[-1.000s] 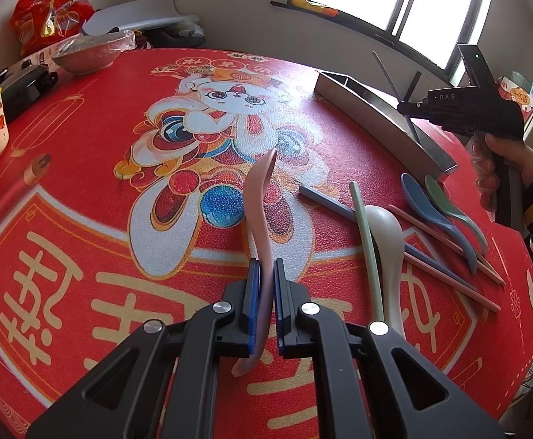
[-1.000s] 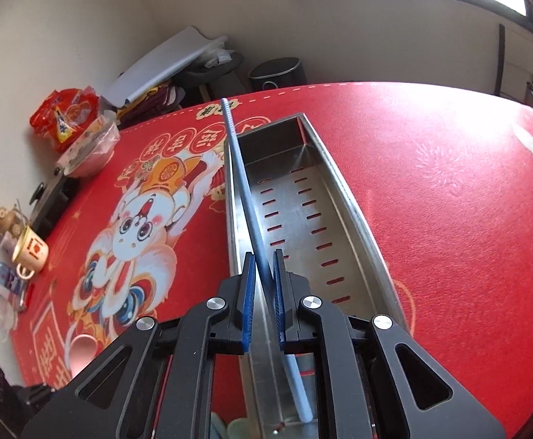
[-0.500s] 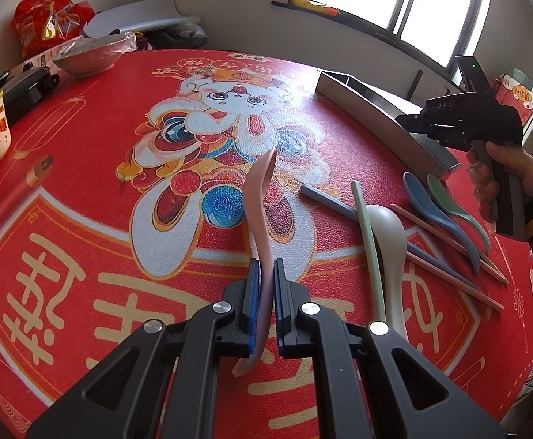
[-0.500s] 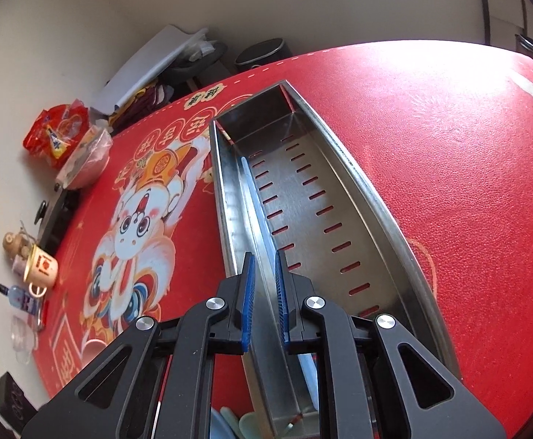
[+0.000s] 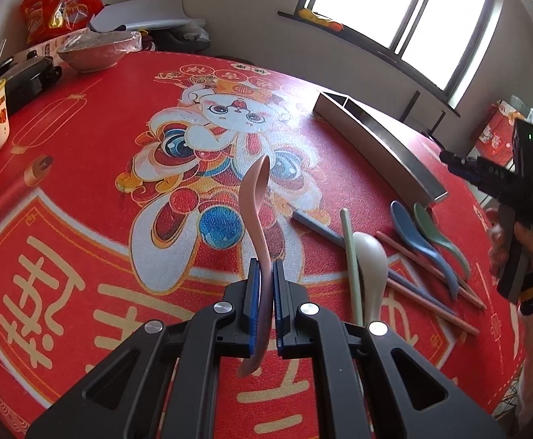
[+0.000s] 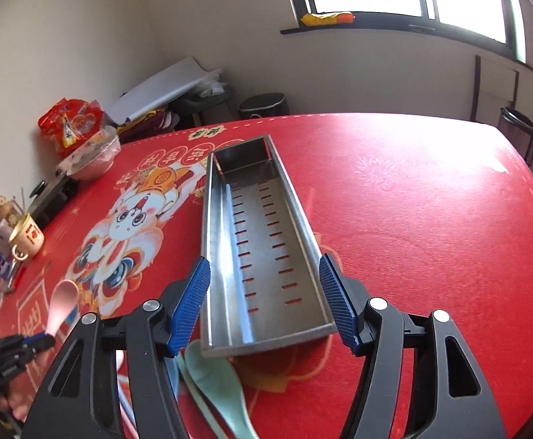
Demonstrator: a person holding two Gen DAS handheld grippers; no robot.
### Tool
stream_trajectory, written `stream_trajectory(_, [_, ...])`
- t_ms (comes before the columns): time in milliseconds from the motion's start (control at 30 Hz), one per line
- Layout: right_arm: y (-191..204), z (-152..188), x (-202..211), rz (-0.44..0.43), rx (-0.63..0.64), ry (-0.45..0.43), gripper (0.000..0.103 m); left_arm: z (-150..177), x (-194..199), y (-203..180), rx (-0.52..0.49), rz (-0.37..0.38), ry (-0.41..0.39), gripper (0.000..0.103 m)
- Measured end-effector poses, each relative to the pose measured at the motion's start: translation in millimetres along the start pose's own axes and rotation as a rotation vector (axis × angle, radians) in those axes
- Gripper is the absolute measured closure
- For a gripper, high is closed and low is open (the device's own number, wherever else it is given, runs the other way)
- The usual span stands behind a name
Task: Organize utensils
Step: 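Lower the pink spoon with the left tool into the steel tray and open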
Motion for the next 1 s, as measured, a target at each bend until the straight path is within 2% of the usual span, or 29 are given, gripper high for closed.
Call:
stream_trajectory(67, [-7.3,3.6,4.5,0.013,0.019,-0.009,0.036,-9.8,2.4,-7.3,0.007,-0.006,-0.009,0.096])
stream_trajectory(167, [-17.6,10.2,10.7,-0.016,-0.011,-0.023,0.027,-24.2,2.3,-26.9,-0.011,-0.010,-0.024,0.096])
stream_trajectory(200, [-22.0,12.4,13.2,-0.028,-0.031,-0.035,0.015,-28.1,1.3,-34.1,-0.014,-0.006,-0.026,0.096])
stream_trajectory(400, [-49.5,23.1,17.7,-0.063,-0.140,-0.072,0.015,-48.8,-21.8,-77.5,0.011,0.030,0.001,0.096])
stream_trajectory(533, [-66.1,25.1,18.8,-0.022,-0.183,-0.062,0.015,-63.5,-44.9,-110.3,0.032,0.062,0.032,0.096])
stream_trajectory(667, [-79.5,28.9,20.4,-0.037,-0.250,-0.045,0.015,-80.0,-66.8,-145.9,0.049,0.099,0.046,0.096])
stream_trajectory(767, [-84.5,29.7,18.9,0.003,-0.258,-0.040,0.015,-92.2,-85.5,-168.7,0.089,0.134,0.064,0.096])
stream_trajectory(900, [-90.6,32.0,14.3,0.057,-0.272,-0.018,0.015,-106.0,-112.3,-190.8,0.138,0.124,0.085,0.096])
stream_trajectory(1000, [-96.4,33.3,15.9,0.061,-0.289,-0.021,0.015,-112.8,-133.9,-198.1,0.168,0.095,0.119,0.096])
Point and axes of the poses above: each gripper's, at about its wrist camera, not at the fingertips, and x roughly against the way its jaws point, y to its left, z to its underside, the point moved 2 cm from there along -x, roughly the way its jaws point, and after that the axes turned 1 degree about -y, right-handed, at the moved point
